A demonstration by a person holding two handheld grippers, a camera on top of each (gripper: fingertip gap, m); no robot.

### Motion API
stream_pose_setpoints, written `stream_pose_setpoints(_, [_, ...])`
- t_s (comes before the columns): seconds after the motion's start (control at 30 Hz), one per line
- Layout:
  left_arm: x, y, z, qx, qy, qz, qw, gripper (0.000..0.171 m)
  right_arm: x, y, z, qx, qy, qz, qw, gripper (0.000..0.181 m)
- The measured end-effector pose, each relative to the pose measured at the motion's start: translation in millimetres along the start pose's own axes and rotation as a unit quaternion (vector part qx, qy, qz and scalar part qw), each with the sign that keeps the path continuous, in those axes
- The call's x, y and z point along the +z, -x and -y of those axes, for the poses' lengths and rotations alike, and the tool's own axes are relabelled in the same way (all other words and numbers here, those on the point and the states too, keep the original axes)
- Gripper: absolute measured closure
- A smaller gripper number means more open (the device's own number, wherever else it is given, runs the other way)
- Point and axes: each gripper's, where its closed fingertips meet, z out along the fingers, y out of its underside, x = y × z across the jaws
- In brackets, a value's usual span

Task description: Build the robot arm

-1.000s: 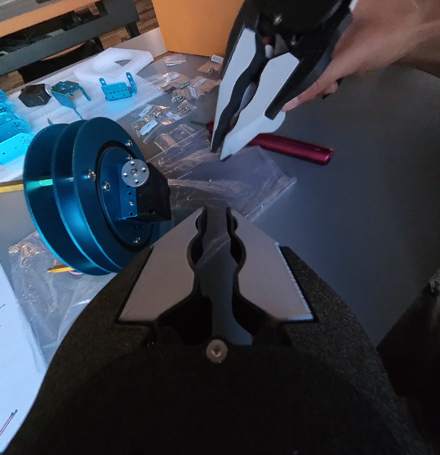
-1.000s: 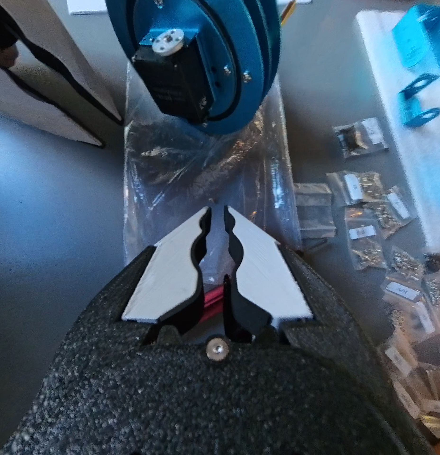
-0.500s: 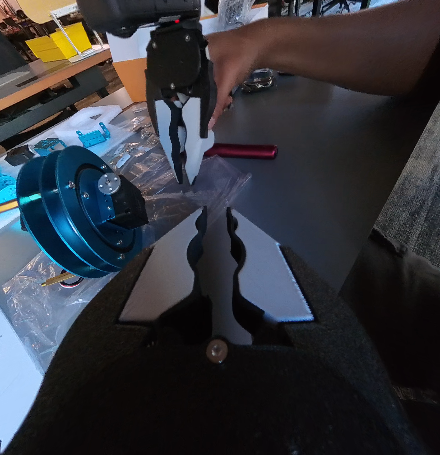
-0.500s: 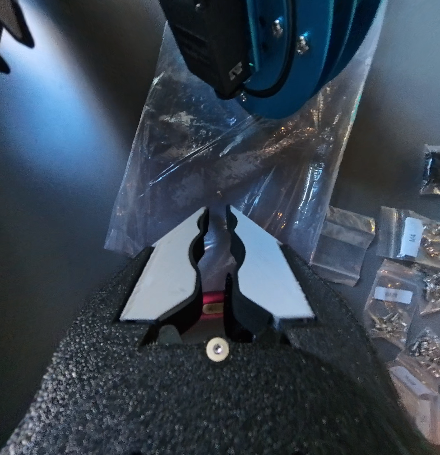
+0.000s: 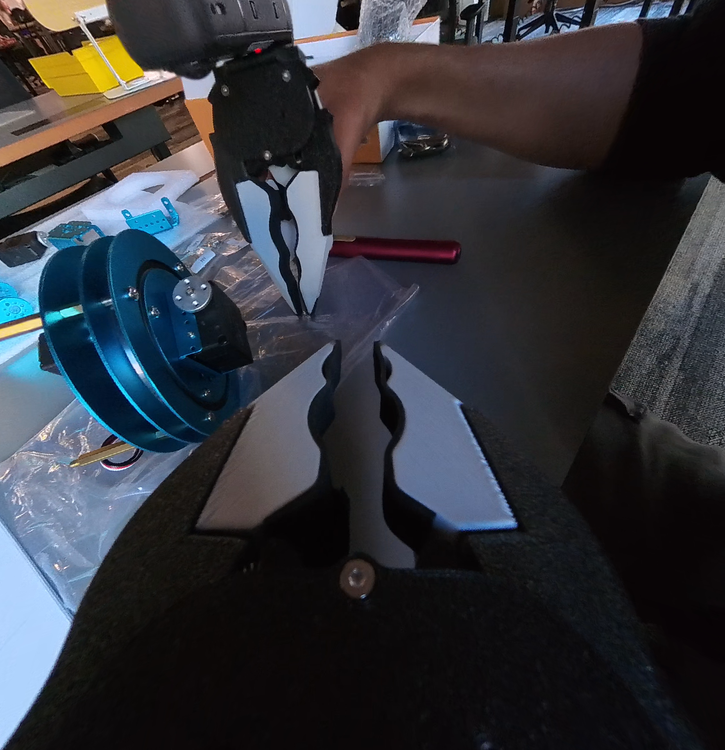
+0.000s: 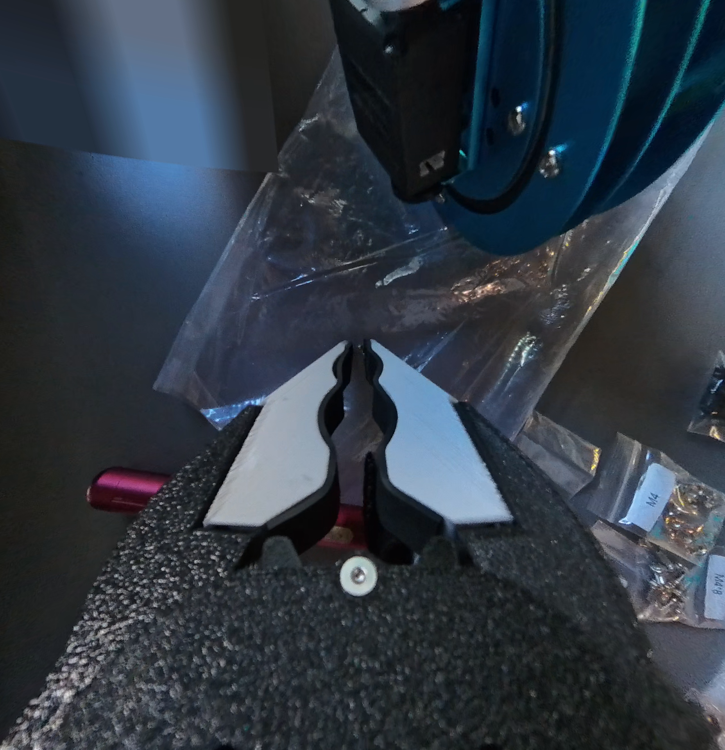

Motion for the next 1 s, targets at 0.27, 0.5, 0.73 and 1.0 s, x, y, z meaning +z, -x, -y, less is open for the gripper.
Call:
stream_pose_setpoints(0.27, [-1.9,4.4,-2.6,-0.004,0.002,0.008,1.000,0.157,-2.0,0.3,-3.7,0.008,-0.003,0.007,1.000,0.176])
stream_pose_setpoints(0.5, [-4.2,5.4,0.3,-0.007,0.002,0.014,1.000,0.157,-3.6,0.8,-5.6,0.014,-0.004,0.009,1.000,0.174])
stream_pose_setpoints(0.73, [-5.6,0.1,4.7,0.000,-0.005,0.009,1.000,0.157,-6.4,-0.5,-5.1,0.010,-0.003,0.003,1.000,0.171])
stream_pose_setpoints(1.0, [-5.7,-0.7,5.3,0.002,-0.006,0.009,1.000,0.156,-4.6,-4.1,-7.4,0.008,0.014,-0.013,1.000,0.175])
